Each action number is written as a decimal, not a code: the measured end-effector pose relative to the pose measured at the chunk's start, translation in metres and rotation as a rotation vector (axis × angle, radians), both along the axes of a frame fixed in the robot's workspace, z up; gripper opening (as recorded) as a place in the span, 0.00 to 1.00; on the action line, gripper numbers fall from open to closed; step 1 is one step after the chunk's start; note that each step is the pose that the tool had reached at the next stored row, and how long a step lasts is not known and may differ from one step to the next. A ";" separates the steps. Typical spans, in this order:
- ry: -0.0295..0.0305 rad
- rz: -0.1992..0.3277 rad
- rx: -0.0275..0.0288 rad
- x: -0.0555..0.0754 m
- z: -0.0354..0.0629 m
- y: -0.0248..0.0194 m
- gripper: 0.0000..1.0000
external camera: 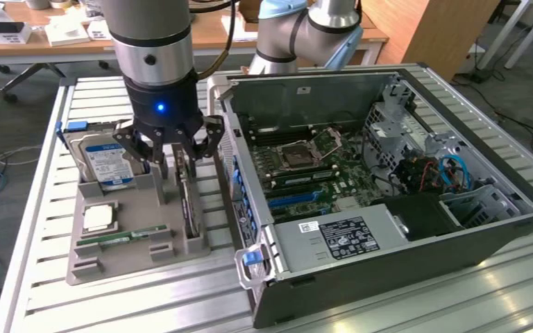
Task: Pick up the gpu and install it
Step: 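Pick up the gpu and move the gpu toward the slot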
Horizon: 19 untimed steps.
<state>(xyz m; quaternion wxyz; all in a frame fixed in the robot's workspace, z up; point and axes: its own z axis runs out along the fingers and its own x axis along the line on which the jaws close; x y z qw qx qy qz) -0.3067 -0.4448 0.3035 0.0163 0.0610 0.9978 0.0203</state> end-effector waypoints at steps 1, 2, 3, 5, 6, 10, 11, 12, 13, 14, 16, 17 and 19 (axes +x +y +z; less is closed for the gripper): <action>0.0000 0.000 0.0000 0.000 -0.0014 -0.0001 0.47; 0.0000 0.000 0.0000 0.000 -0.0030 -0.0001 0.47; 0.0000 0.000 0.0000 0.000 -0.0047 -0.0001 0.47; 0.0000 0.000 0.0000 0.000 -0.0080 -0.0002 0.47; 0.0001 0.000 -0.0001 0.000 -0.0097 -0.0002 0.47; 0.0000 0.000 0.0000 0.000 -0.0167 -0.0002 0.47; 0.0000 0.000 0.0000 0.000 -0.0185 -0.0002 0.47; 0.0000 0.000 0.0000 0.000 -0.0203 -0.0002 0.47; 0.0000 0.000 0.0000 0.000 -0.0221 -0.0002 0.47; 0.0000 0.000 0.0000 0.000 -0.0239 -0.0002 0.47; 0.0000 0.000 0.0000 0.000 -0.0276 -0.0002 0.47; 0.0000 0.000 0.0000 0.000 -0.0292 -0.0002 0.47; 0.0001 0.000 -0.0001 0.000 -0.0306 -0.0003 0.47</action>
